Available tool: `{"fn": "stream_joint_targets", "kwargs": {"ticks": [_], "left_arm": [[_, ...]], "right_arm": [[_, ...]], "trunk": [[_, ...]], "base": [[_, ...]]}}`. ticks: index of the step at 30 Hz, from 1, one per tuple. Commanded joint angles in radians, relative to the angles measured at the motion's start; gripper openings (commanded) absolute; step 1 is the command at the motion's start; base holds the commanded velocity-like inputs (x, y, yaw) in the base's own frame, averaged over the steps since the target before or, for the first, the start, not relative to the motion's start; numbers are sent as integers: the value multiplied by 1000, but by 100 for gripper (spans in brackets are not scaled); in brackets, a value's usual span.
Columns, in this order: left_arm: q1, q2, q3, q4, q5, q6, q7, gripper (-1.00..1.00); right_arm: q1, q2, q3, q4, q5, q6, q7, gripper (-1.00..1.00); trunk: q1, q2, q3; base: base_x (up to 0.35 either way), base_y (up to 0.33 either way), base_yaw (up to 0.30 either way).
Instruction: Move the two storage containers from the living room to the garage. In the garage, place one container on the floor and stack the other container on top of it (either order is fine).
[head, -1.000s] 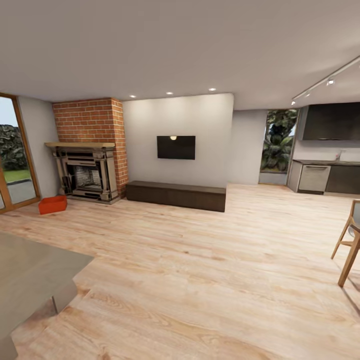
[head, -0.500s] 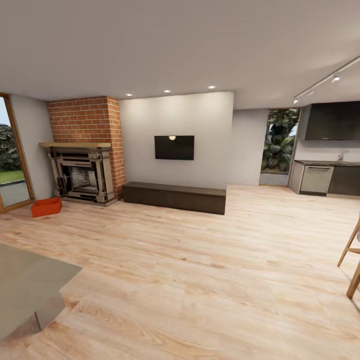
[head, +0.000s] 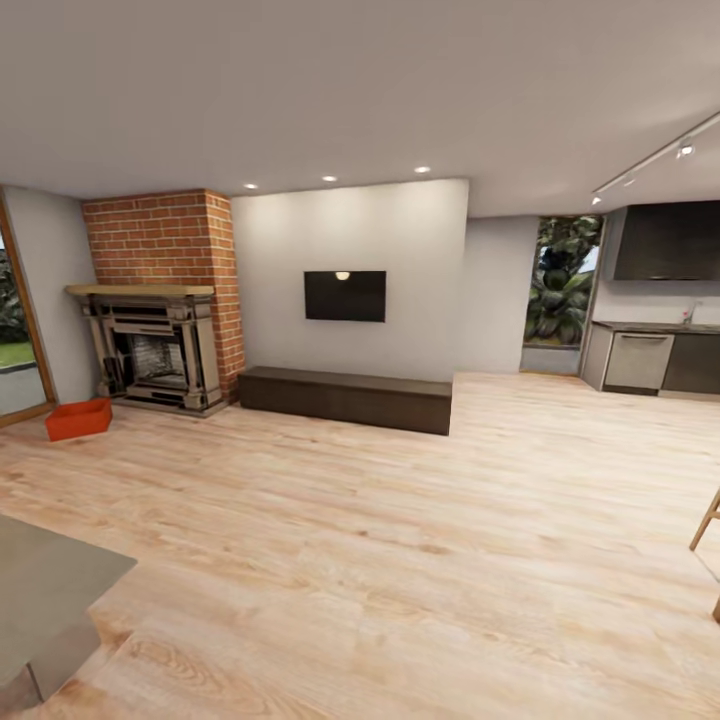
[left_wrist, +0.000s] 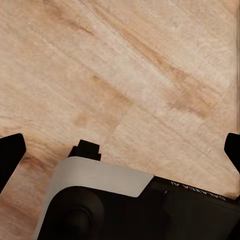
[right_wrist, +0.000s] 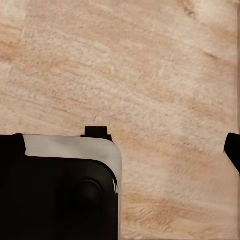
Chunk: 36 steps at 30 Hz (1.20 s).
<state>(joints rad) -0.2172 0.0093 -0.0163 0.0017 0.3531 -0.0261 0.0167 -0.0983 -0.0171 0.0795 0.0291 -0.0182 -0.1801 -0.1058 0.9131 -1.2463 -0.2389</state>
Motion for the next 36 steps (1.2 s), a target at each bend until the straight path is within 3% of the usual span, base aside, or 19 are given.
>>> {"fn": "stream_joint_targets", "kwargs": {"ticks": [1, 36], "left_arm": [[-1, 0, -2, 1, 4, -3, 2, 100], [-1, 0, -2, 1, 4, -3, 2, 100]], "right_arm": [[-1, 0, 8, 3, -2, -5, -3, 100], [-1, 1, 8, 3, -3, -7, -3, 100]], "trunk": [[1, -1, -1], [1, -1, -1]], "base": [[322, -53, 0], [322, -4, 0]]}}
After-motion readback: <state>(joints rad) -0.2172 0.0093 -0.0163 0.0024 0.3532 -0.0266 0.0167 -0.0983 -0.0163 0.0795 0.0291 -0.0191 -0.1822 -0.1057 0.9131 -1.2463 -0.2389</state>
